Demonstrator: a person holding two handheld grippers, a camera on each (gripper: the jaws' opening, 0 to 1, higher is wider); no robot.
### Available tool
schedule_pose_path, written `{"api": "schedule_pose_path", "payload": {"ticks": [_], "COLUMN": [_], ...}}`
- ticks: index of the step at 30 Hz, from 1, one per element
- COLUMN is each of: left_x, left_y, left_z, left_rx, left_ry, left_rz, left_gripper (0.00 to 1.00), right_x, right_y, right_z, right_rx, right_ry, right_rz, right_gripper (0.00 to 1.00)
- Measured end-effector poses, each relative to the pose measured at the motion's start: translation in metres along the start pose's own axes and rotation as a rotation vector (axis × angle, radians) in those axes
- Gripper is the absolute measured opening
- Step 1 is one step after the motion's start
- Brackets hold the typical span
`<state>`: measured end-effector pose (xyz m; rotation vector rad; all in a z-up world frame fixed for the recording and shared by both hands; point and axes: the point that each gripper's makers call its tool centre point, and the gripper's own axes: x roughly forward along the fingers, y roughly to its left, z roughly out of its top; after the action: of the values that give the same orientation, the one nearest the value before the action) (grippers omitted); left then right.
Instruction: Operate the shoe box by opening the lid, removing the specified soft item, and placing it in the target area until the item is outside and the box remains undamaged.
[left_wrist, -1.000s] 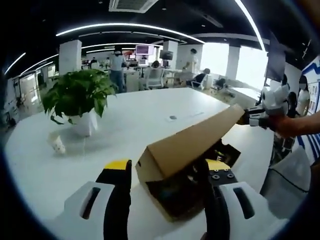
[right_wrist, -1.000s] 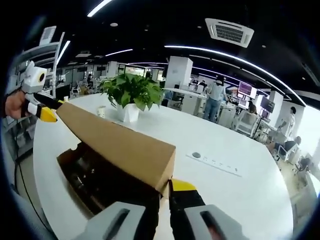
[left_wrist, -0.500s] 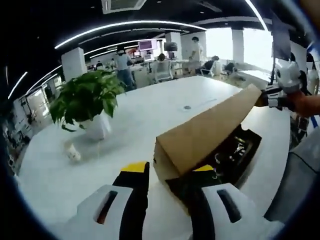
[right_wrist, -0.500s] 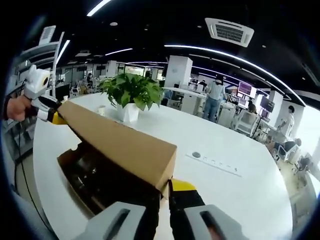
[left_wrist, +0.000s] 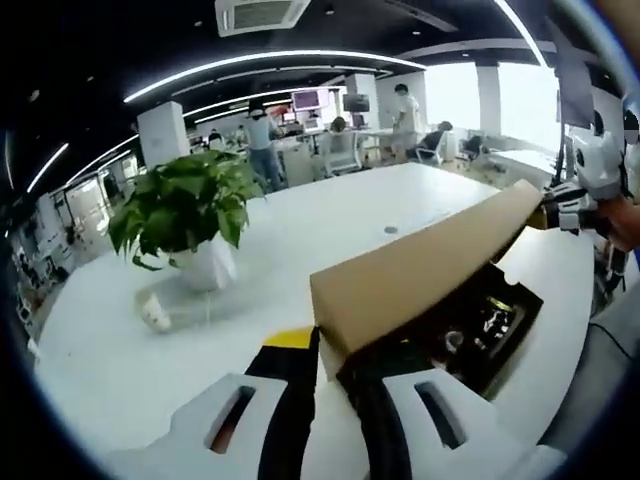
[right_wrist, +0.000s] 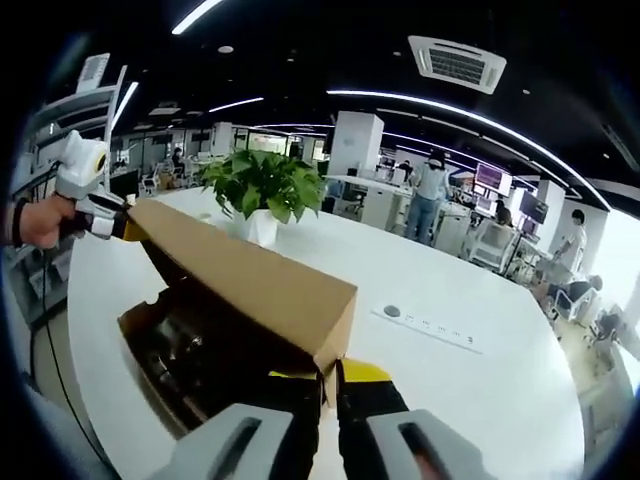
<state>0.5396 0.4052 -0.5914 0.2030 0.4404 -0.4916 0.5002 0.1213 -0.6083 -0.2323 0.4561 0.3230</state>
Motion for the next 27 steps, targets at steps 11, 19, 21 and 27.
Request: {"api": "schedule_pose_path", "payload": {"ticks": [11,19,21,27], "left_x": [0.007,0.015,0.018,0.026], "left_y": [0.005,0.011,0.012,0.019], "left_z": [0.007,0.014,0.015,0.018], "left_rx": [-0.010,-0.032,-0.032,-0.049], "left_ry": [-0.009,-0.021,-0.020,-0.023], "left_rz": [-0.003,0.014,0.022,0.020], "left_gripper": [0.09,0.07,0.07,0.07], "right_x": [0.007,0.014,0.016,0.021], "right_y": [-0.007,-0.013,-0.015,-0.018], "right_z": [0.007,0.014,0.015,0.019], "right_rx": [-0.001,-0.024,-0.028,-0.029], "right_ry": [-0.003,0.006,0.008,0.013], "right_rz": [0.006,0.014,0.016,0.017], "right_gripper": [0.00,0.00,0.00,0.00]}}
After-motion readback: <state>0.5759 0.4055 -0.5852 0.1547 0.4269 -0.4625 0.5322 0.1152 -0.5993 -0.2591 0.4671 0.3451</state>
